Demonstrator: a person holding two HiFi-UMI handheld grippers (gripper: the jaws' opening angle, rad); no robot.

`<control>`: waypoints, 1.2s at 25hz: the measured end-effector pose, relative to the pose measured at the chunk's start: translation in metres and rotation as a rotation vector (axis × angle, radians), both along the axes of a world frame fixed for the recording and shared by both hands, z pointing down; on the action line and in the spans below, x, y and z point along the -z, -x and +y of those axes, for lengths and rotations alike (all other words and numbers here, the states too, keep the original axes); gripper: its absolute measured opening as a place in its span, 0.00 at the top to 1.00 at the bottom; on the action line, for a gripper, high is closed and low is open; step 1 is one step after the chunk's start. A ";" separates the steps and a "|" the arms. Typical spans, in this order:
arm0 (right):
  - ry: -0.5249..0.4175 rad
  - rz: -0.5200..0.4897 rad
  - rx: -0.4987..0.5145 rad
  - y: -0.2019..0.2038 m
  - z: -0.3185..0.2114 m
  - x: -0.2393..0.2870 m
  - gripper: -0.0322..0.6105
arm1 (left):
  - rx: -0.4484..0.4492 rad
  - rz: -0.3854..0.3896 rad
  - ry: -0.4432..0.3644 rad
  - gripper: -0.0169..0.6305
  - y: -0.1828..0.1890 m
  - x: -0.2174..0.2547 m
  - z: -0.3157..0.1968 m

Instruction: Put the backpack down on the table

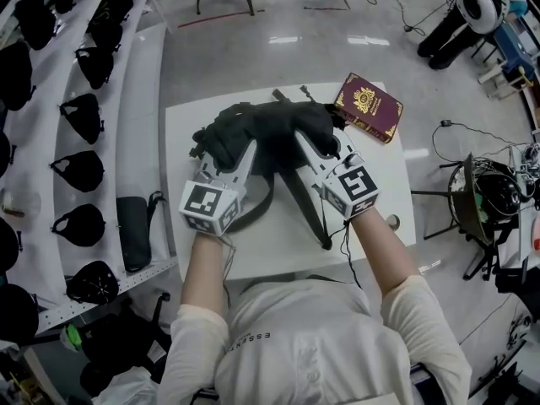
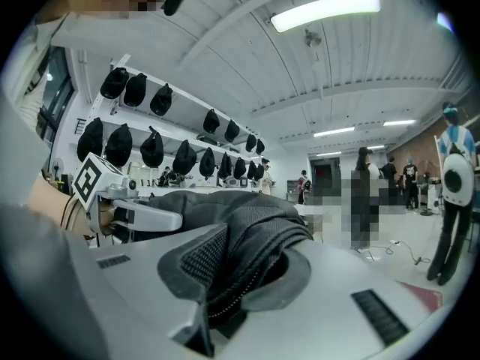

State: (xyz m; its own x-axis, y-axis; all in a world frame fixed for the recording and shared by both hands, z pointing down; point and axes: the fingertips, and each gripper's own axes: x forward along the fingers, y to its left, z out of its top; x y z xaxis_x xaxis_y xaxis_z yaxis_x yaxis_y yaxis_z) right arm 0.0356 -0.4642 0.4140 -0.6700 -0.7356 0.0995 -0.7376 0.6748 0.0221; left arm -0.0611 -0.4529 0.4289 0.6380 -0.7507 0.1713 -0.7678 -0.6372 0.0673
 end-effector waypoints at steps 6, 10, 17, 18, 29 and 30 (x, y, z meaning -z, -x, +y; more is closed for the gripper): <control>0.040 -0.006 0.009 -0.002 0.028 -0.014 0.83 | 0.002 0.007 0.028 0.88 -0.002 -0.015 0.029; 0.049 -0.001 0.021 -0.001 0.049 -0.022 0.83 | -0.001 0.016 0.026 0.87 0.000 -0.025 0.050; 0.066 -0.023 0.034 -0.004 0.084 -0.039 0.82 | -0.030 0.043 -0.008 0.87 0.000 -0.041 0.087; 0.069 -0.027 0.035 -0.004 0.089 -0.041 0.82 | -0.031 0.044 -0.011 0.87 0.000 -0.043 0.092; 0.113 -0.050 0.053 -0.013 0.138 -0.070 0.81 | -0.043 0.056 -0.014 0.85 -0.007 -0.071 0.143; 0.119 -0.050 0.056 -0.014 0.143 -0.074 0.81 | -0.046 0.056 -0.013 0.85 -0.008 -0.075 0.148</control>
State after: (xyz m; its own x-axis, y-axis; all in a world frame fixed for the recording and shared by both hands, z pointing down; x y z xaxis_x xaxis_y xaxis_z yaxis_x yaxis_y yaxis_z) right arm 0.0492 -0.3215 0.4878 -0.7162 -0.6818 0.1491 -0.6967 0.7109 -0.0961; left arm -0.0532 -0.3050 0.5035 0.6805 -0.7220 0.1251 -0.7327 -0.6731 0.1005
